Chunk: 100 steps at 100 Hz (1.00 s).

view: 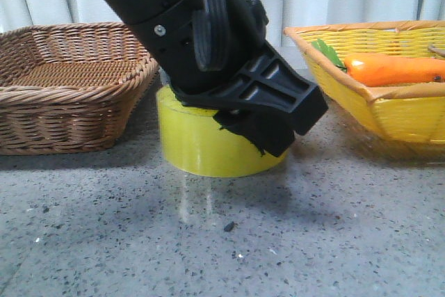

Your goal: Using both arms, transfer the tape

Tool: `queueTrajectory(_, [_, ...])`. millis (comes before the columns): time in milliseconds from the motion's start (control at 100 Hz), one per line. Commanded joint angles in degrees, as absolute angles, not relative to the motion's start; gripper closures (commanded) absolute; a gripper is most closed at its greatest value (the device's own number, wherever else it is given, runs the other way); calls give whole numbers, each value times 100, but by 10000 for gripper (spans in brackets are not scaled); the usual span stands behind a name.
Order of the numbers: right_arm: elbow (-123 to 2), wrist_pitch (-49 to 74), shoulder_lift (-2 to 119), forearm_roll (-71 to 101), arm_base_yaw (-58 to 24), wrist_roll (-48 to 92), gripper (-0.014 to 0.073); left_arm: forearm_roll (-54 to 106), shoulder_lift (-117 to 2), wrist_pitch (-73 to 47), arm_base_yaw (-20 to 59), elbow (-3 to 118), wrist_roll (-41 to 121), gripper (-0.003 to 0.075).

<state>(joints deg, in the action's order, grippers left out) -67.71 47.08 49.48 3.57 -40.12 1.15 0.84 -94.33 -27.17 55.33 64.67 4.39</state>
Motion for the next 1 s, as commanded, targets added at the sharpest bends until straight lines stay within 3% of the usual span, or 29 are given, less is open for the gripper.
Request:
queueTrajectory(0, [-6897,4304,4893,293,-4015,143,649,66,-9228,-2506,5530,6625,444,614])
queueTrajectory(130, [-6897,4304,4893,293,-4015,143,649,66,-9228,-2541,5530,6711,444,673])
queueTrajectory(520, [-6897,4290,4893,293,-4015,143,649,-261,-9000,-3579,5383,8027,570,673])
queueTrajectory(990, [-6897,4196,4893,293,-4015,143,650,-198,-7874,-4180,3476,7566,570,673])
